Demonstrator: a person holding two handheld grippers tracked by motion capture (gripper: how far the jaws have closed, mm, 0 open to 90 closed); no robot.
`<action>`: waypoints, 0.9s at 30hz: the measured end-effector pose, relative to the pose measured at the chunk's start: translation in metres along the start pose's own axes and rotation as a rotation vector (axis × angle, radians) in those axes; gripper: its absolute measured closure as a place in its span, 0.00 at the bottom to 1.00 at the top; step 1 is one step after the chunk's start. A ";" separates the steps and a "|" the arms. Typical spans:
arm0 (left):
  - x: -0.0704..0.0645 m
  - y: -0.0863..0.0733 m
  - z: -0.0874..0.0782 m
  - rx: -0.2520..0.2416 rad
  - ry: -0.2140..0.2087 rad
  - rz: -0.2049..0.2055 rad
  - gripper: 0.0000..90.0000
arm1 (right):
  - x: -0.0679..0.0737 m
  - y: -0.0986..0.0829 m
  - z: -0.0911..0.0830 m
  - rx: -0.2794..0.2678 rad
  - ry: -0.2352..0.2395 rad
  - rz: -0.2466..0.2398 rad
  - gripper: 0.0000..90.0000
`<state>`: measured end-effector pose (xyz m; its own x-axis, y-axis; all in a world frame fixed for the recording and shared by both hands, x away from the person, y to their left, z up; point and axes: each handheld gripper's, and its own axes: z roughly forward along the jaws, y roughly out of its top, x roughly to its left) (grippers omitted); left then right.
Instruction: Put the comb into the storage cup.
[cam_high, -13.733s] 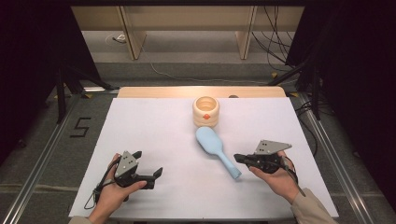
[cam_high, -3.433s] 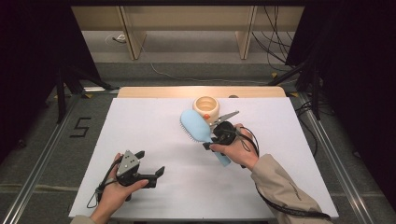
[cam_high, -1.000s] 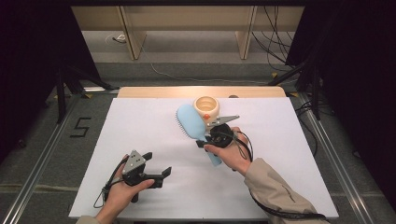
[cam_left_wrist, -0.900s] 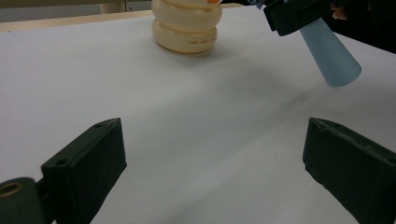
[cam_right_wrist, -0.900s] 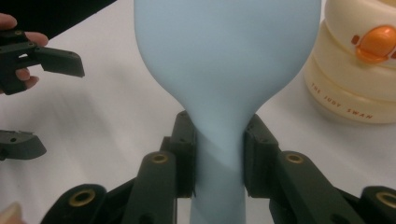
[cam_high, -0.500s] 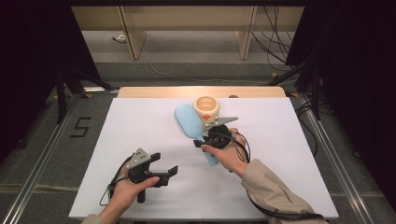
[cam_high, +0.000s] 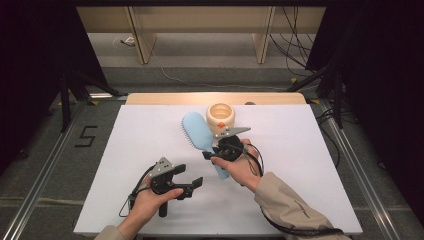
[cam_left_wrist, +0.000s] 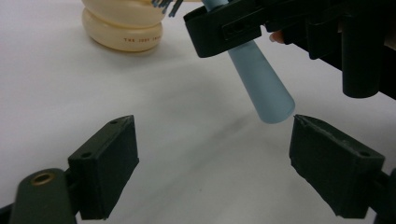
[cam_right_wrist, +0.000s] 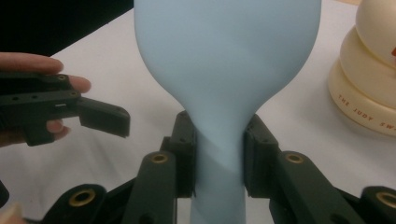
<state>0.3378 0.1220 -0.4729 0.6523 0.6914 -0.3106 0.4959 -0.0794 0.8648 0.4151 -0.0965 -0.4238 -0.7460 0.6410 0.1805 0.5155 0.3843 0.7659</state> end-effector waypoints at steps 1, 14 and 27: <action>-0.001 0.001 0.002 0.002 -0.005 -0.001 0.17 | 0.001 0.000 0.000 0.001 0.001 0.001 0.78; -0.010 0.004 0.026 0.012 -0.059 -0.021 0.20 | 0.009 -0.001 0.005 -0.007 0.014 -0.009 0.78; -0.018 0.006 0.044 0.007 -0.077 -0.035 0.24 | 0.013 -0.001 0.004 -0.011 0.016 -0.017 0.78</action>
<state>0.3544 0.0777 -0.4791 0.6767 0.6367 -0.3698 0.5227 -0.0618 0.8502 0.4071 -0.0857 -0.4248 -0.7615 0.6234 0.1774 0.4979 0.3875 0.7758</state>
